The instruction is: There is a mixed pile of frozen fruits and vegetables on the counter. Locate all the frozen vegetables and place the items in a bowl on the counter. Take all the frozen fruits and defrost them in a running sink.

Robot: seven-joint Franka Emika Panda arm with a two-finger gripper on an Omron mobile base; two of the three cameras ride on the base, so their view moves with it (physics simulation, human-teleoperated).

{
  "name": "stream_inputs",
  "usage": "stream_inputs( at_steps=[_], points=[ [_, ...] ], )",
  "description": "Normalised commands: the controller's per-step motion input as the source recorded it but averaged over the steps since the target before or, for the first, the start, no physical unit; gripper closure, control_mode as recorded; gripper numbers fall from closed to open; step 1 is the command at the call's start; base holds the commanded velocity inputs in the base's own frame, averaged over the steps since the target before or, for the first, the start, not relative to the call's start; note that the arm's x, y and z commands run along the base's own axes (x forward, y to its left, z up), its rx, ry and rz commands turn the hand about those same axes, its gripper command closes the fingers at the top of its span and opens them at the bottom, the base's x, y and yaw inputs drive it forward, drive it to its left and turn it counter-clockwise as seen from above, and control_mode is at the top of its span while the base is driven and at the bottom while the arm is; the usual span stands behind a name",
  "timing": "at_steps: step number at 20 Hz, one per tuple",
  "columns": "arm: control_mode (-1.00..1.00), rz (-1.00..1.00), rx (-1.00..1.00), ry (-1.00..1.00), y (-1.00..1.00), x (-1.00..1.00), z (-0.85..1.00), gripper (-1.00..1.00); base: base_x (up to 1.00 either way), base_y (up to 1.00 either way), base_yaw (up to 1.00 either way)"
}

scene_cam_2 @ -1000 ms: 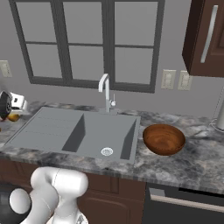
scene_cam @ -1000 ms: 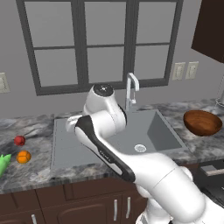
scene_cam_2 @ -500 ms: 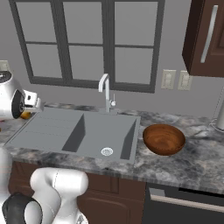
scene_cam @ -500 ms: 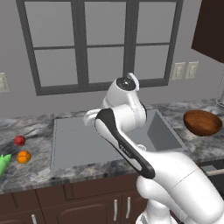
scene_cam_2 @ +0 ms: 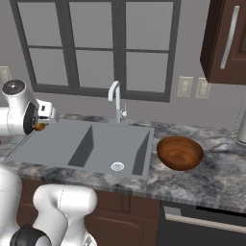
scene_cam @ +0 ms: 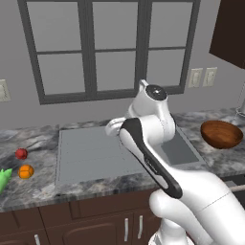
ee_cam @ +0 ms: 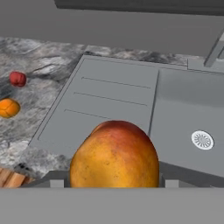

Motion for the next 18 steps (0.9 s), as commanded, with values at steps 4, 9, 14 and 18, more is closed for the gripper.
stream_inputs(
  at_steps=[4,9,14,18],
  points=[
    [-1.00,-0.02,-0.11,-0.03,-0.01,0.00,0.07,1.00,0.00,0.00,0.00],
    [-1.00,-0.01,-0.06,0.00,-0.10,0.02,0.00,1.00,0.00,0.00,0.00],
    [-1.00,-0.03,0.06,0.10,-0.17,0.22,0.00,1.00,0.00,0.00,0.00],
    [-1.00,-0.05,0.07,0.05,-0.31,0.02,0.03,1.00,0.00,0.00,0.00]
  ],
)
